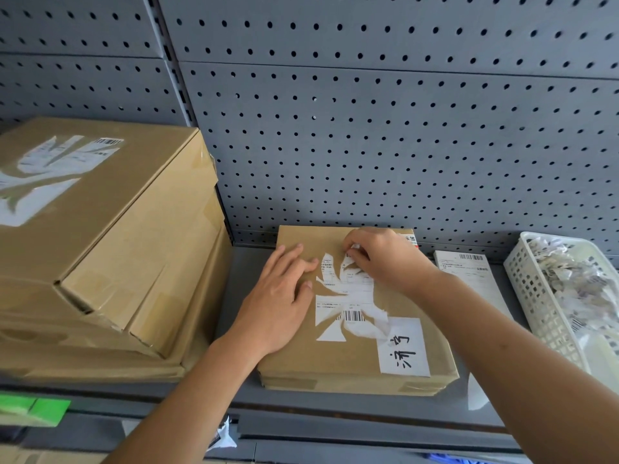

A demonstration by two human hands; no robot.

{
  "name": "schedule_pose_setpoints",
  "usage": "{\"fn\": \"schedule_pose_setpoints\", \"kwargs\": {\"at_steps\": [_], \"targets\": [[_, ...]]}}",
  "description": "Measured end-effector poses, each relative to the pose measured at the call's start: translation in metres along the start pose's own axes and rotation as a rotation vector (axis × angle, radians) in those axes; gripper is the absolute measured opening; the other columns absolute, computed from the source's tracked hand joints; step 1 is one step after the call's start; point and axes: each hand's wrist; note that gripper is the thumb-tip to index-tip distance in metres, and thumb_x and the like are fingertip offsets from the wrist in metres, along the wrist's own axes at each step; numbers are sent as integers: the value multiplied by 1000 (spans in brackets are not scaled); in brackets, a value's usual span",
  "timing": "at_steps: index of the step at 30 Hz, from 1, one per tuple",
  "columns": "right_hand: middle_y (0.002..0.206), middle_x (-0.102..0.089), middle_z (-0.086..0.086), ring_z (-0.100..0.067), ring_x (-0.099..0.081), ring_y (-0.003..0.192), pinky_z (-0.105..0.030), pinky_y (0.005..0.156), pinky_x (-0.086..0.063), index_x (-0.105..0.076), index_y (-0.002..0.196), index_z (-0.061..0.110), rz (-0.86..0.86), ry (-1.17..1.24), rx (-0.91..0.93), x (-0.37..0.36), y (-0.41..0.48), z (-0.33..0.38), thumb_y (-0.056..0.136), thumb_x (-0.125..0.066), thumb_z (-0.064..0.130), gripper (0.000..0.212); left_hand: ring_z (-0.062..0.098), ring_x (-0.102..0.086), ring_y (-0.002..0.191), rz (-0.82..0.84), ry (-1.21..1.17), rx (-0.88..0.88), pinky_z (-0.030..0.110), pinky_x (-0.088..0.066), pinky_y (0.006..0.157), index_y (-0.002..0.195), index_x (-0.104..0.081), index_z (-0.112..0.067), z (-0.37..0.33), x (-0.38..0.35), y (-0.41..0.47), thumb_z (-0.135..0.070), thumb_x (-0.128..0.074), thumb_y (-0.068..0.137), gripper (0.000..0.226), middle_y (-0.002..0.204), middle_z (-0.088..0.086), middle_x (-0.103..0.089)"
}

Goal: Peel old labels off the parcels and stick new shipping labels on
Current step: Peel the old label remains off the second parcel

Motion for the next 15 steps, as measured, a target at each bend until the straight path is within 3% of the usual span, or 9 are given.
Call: {"fn": "schedule_pose_setpoints", "kwargs": {"at_steps": [3, 6, 11, 15], "targets": [[98, -62, -2, -29, -60, 80, -41, 70, -51, -63, 102, 13, 15, -100, 58, 0, 3, 0, 99, -52, 14, 12, -8, 14, 149, 4, 7, 4, 34, -17, 120, 146, -39, -42, -1, 0, 0, -36, -34, 108, 39, 163, -27, -9], [101, -57, 0, -28, -57, 72, -40, 59, -48, -57, 108, 16, 56, -229, 88, -1, 2, 1, 100, -46, 11, 15, -8, 13, 149, 1, 11, 5, 34, -18, 119, 146, -40, -42, -1, 0, 0, -36, -34, 108, 38, 163, -27, -10], [106, -51, 4, -23, -46, 66, -35, 55, -34, -45, 109, 20, 138, -285, 41, 0, 3, 5, 78, -45, -9, 42, -8, 12, 149, -3, -3, 6, 34, -19, 119, 144, -42, -41, -2, 0, 0, -35, -35, 108, 37, 163, -28, -11], [100, -50, 5, -26, -50, 68, -36, 54, -32, -39, 100, 21, 143, -252, 29, 2, 1, 2, 73, -42, -11, 42, -8, 11, 149, -10, -6, 2, 31, -17, 118, 144, -42, -41, -1, 0, 0, -34, -36, 108, 37, 163, -27, -11]]}}
Point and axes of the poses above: each hand's wrist, its own y-axis towards the middle knuckle, its own x-axis out of the back of the hand, z = x × y
